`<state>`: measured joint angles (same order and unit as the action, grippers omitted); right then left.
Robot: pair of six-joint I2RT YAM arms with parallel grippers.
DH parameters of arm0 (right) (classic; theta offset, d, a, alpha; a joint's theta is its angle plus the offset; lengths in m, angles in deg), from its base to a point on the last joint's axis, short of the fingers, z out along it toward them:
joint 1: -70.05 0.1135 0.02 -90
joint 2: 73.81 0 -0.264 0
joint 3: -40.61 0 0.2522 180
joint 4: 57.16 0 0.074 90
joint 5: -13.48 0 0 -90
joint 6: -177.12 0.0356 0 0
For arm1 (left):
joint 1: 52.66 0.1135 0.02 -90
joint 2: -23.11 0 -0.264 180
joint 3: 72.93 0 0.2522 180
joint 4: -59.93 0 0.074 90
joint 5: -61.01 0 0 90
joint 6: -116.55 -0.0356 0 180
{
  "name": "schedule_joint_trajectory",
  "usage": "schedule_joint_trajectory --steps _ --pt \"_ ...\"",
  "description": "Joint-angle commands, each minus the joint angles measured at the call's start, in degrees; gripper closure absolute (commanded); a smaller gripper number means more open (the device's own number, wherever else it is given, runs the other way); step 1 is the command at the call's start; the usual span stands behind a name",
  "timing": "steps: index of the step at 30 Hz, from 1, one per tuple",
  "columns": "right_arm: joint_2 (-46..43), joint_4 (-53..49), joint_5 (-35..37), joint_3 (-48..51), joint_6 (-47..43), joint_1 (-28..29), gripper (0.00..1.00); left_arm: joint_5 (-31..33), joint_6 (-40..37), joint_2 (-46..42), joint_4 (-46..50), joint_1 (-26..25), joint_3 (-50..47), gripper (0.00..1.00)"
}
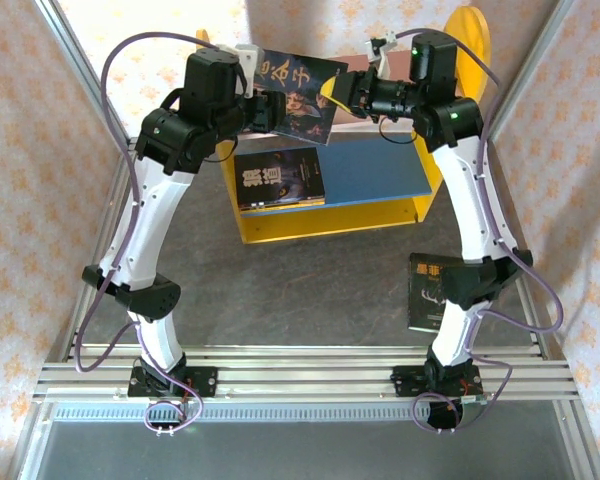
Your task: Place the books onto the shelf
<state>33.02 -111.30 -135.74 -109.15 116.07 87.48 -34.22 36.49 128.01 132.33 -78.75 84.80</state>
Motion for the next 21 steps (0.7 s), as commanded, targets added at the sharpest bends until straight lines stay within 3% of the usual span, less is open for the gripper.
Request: schedule_joint_trajectory --steps 1,13,21 --pt "0.4 -0.9 2.4 -3.7 -3.7 -0.2 0.84 1.0 -1.1 0.8 3.4 0.5 0.9 0.45" --pt "1.0 -5.6 12.4 -4.9 -8.8 -0.1 0.55 -0.3 0.9 1.4 4.2 1.2 -1.0 0.49" --pt "-1.3 -8.2 16.4 -1.8 -13.0 0.3 0.49 -0.6 1.3 1.1 3.6 1.5 -1.9 0.50"
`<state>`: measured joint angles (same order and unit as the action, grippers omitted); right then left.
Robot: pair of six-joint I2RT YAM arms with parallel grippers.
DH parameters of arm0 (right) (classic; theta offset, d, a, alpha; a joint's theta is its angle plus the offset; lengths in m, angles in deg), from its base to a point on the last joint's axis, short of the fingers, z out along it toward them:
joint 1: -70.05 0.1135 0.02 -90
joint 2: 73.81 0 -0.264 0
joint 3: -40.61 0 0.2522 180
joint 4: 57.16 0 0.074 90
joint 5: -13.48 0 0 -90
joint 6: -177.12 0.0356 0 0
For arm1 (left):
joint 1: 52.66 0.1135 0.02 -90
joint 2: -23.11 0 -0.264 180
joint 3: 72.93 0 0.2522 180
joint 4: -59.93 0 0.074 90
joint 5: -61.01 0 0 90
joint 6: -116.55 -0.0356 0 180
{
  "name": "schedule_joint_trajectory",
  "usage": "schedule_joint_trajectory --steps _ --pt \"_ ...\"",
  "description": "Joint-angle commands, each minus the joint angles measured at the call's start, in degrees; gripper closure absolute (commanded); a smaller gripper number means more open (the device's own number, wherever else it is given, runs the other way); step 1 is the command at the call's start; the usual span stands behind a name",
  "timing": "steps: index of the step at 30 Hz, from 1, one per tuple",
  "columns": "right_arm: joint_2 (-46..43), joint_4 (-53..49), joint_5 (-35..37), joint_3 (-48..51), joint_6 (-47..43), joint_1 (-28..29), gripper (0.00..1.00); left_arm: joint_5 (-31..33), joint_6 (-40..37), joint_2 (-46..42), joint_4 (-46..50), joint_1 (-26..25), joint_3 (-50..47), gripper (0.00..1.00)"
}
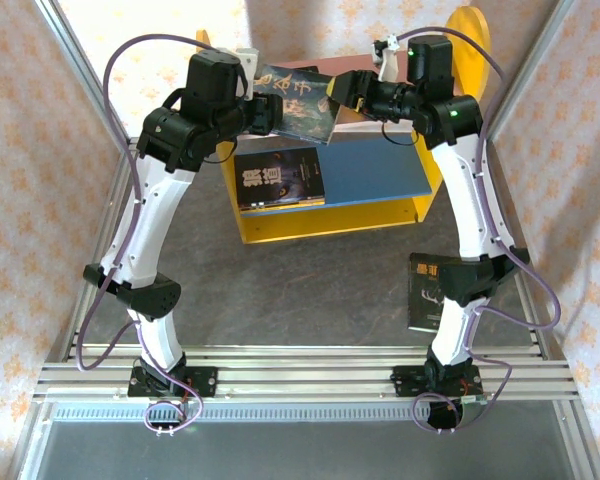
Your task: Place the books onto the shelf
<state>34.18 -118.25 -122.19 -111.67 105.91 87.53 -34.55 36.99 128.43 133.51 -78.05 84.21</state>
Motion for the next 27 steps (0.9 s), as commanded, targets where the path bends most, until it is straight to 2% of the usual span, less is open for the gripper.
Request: schedule_joint_trajectory --steps 1,5,8,27 --pt "-2.5 -1.4 3.1 0.6 -2.9 0.3 0.51 -0.4 0.9 0.8 2.3 0.9 -1.3 0.50" --pt "-1.1 -1.3 2.8 -0.9 -2.7 0.2 0.66 -1.4 1.2 0.4 2.0 0.9 -1.5 0.51" --pt "0.7 -1.4 2.2 -3.1 -2.0 0.2 0.71 -2.5 1.6 0.0 1.7 0.9 -1.7 0.51" --pt "8.4 0.8 0.0 -13.4 1.5 -0.4 0.69 -7.8 3.4 -3.8 0.0 0.8 -4.4 0.51"
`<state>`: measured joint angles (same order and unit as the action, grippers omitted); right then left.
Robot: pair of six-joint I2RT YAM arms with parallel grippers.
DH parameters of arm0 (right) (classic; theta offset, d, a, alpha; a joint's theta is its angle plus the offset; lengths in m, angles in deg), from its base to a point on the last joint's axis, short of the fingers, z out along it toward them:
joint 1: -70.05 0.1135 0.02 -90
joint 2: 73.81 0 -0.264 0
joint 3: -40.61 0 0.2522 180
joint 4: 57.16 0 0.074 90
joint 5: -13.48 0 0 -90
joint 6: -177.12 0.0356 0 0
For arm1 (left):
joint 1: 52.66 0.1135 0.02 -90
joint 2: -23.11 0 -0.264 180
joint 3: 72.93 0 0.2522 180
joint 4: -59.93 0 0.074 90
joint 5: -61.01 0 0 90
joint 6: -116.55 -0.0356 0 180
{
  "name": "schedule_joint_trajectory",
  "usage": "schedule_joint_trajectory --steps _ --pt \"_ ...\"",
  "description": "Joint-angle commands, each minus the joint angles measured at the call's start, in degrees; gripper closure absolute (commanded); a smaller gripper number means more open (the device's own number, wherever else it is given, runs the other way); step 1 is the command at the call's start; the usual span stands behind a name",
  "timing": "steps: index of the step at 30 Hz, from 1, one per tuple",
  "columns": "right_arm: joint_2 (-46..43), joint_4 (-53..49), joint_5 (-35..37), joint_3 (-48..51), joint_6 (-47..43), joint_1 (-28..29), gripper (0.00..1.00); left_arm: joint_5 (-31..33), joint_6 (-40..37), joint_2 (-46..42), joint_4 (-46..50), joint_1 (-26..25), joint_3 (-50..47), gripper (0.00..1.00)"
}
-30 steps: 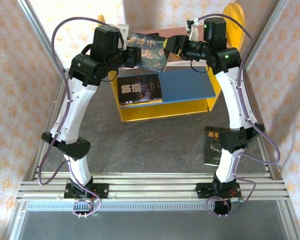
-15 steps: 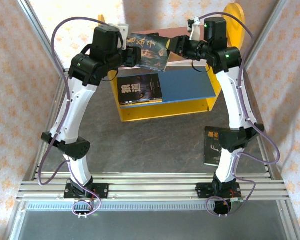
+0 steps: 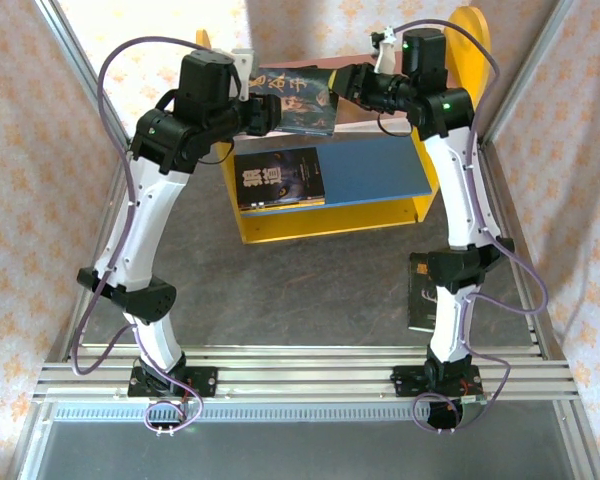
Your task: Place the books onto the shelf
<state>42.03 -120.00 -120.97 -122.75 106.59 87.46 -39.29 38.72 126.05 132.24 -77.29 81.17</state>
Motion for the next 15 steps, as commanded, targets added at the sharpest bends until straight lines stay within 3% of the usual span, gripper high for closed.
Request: schedule_joint_trajectory --steps 1,10,15 --pt "0.8 2.9 -1.5 -2.6 1.0 -0.3 0.69 -3.3 1.9 -1.7 1.2 0.1 -1.6 0.52" --pt "3.5 6.4 -3.1 -4.1 4.3 -0.3 0.64 -3.0 2.0 -3.4 0.1 0.0 -4.3 0.52" --pt "4.8 3.2 -0.3 -7.6 2.2 -0.6 0.53 -1.7 1.9 -2.7 0.5 0.1 -4.1 0.52"
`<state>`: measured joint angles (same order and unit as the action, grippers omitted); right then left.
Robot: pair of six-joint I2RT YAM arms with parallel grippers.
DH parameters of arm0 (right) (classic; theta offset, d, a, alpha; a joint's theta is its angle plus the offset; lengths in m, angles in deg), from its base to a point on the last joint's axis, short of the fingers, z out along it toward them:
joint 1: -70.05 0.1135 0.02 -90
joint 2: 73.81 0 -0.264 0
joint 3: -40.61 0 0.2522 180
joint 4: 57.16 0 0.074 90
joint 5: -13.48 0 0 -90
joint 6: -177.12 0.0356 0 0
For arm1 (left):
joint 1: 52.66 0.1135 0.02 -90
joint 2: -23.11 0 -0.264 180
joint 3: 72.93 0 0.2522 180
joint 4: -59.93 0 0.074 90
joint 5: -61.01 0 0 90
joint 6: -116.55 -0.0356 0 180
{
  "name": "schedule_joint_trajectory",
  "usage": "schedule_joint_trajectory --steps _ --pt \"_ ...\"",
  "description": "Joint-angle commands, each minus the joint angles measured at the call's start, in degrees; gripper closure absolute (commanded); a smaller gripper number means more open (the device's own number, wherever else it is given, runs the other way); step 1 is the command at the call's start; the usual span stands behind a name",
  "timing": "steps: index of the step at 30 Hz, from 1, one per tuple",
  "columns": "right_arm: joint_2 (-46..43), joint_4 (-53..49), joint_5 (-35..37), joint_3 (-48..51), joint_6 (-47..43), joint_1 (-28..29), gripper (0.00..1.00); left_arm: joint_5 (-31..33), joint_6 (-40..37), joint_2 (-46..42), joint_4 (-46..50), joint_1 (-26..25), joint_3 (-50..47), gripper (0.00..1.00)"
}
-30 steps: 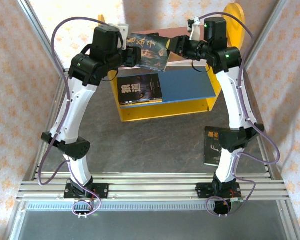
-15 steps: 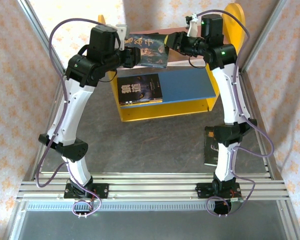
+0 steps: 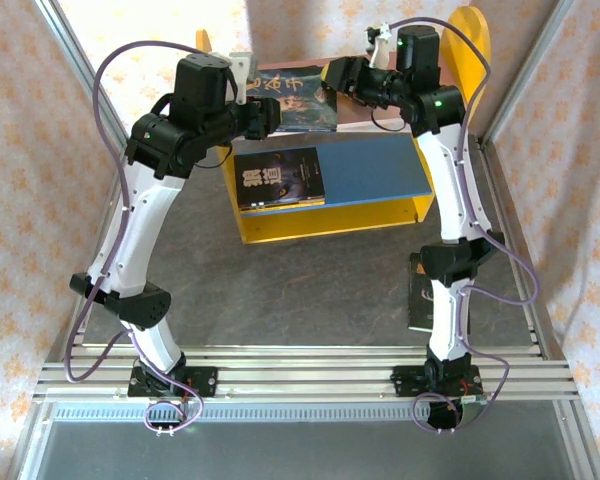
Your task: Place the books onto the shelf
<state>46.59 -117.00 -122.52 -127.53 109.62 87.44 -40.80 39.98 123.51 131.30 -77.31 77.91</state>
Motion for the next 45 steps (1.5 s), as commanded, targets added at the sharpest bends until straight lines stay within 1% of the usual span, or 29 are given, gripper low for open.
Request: schedule_joint_trajectory --steps 1,4,7,10,12,16,19,24,26,34,45 --pt "0.1 -0.2 1.7 -2.8 -1.3 -0.7 0.50 -0.1 0.5 -0.1 1.6 0.1 -0.8 0.52" --pt "-0.7 -2.8 3.5 -2.8 -3.1 -1.3 0.45 0.5 0.5 0.1 1.8 0.1 -0.8 0.52" --pt "-2.1 -4.6 4.5 -1.6 -5.1 -1.3 0.43 0.6 0.5 0.0 1.7 0.2 -0.8 0.52" --pt "-3.7 -6.3 4.5 0.5 -6.7 -1.4 0.44 0.7 0.4 0.0 1.5 0.2 -0.8 0.52" --pt "-5.2 -7.2 4.3 2.7 -7.6 -1.3 0.46 1.0 0.3 0.0 1.5 0.2 -0.8 0.52" --pt "-10.1 -5.7 4.3 10.2 -9.5 -0.5 0.49 0.8 0.4 0.2 1.3 0.2 -0.8 0.53" --pt "-12.2 -5.9 4.3 12.6 -10.7 0.5 0.51 0.8 0.5 0.2 1.3 0.1 -0.8 0.53" --pt "-12.7 -7.8 5.1 12.6 -12.1 2.4 0.53 0.6 0.5 0.1 1.2 0.2 -0.8 0.53" --pt "-12.6 -7.9 5.2 12.5 -12.2 3.0 0.56 0.5 0.6 0.0 1.2 0.2 -0.8 0.54" --pt "-10.3 -7.4 4.9 10.2 -11.2 3.2 0.64 0.3 0.6 -0.6 1.2 0.2 -0.8 0.55" --pt "-5.9 -4.7 3.1 4.4 -8.3 3.3 0.65 2.3 -0.1 -1.0 1.2 0.2 -1.0 0.55"
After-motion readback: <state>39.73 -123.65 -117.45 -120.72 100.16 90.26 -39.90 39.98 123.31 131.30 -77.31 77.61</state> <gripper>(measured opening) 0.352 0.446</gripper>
